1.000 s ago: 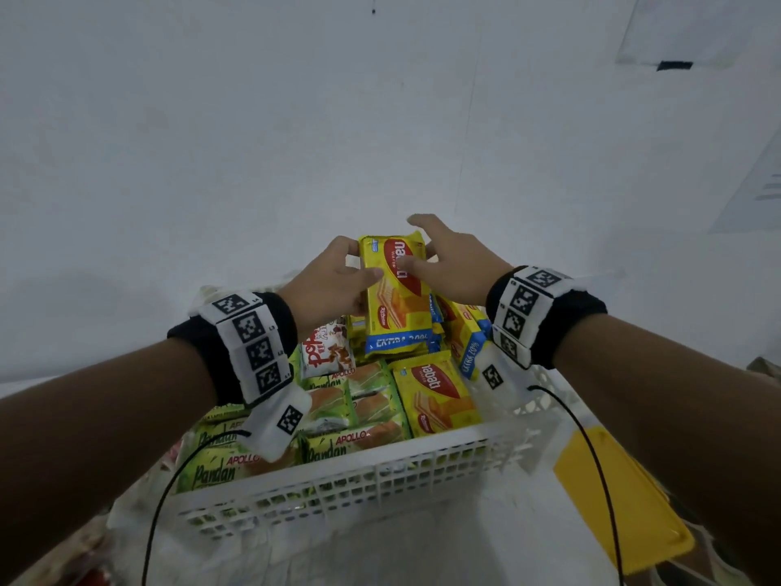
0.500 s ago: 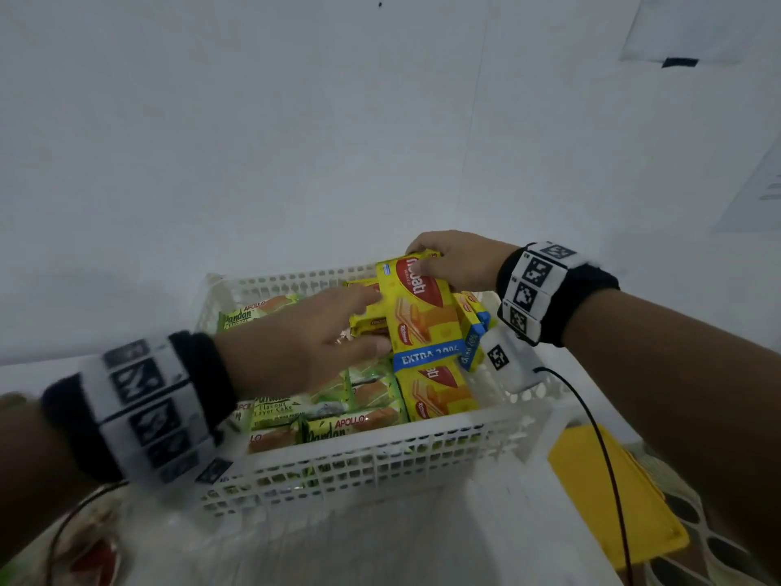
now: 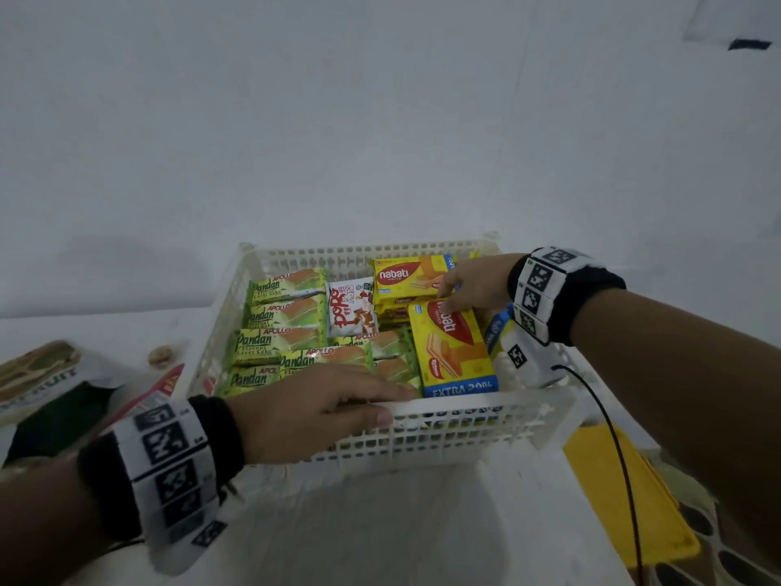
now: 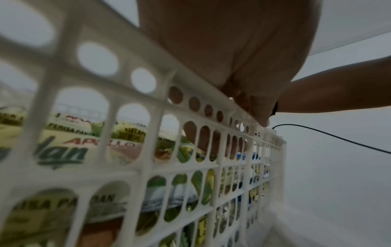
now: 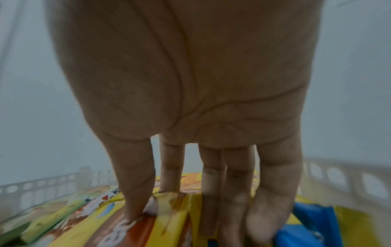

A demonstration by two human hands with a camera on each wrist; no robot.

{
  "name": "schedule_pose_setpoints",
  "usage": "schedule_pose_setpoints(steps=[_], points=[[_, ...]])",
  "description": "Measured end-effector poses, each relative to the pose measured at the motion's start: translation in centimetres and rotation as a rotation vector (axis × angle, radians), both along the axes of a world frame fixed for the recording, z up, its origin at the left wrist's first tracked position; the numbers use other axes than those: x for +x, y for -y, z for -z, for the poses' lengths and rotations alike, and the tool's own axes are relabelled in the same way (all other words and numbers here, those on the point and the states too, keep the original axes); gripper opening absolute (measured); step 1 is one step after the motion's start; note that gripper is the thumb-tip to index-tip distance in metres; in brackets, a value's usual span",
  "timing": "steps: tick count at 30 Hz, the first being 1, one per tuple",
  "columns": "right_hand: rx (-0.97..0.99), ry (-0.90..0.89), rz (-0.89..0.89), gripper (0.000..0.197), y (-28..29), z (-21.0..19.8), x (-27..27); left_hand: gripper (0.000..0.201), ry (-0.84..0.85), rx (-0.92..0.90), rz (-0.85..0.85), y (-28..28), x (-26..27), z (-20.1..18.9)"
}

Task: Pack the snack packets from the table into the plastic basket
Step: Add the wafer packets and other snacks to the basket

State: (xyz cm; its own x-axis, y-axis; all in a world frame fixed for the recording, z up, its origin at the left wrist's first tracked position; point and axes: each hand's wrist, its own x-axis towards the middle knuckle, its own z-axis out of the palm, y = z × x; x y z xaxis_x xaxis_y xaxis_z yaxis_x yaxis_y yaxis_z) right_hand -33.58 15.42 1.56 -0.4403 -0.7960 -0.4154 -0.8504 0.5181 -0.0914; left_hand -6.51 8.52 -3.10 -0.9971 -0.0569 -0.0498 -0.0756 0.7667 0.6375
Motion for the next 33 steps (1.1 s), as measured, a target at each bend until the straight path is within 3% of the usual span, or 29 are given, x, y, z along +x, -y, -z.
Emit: schedule_pose_setpoints(steps=[8,13,20,28,33], points=[[0.104,-0.115,-0.102,0.052,0.5,1.0,0.5,0.040,0.022,0.070,-0.050,-0.4,-0.2,-0.3],[0.016,-0.085,-0.144,0.054,0.7,0.8,0.9,0.041,0.027,0.094,-0.046,-0.4,-0.2,-0.3],[0.129,-0.079,-0.248,0.074,1.2,1.1,2.2,0.039,0.006,0.113,-0.057,-0.2,-0.4,0.0],[0.136,-0.023,-0.223,0.068,1.3,1.2,2.0,0.039,0.002,0.117,-0.045,0.3,-0.4,0.6],[-0.067,0.020,-0.197,0.041,1.1,1.0,1.4,0.039,-0.004,0.093,-0.030,0.3,-0.4,0.6]])
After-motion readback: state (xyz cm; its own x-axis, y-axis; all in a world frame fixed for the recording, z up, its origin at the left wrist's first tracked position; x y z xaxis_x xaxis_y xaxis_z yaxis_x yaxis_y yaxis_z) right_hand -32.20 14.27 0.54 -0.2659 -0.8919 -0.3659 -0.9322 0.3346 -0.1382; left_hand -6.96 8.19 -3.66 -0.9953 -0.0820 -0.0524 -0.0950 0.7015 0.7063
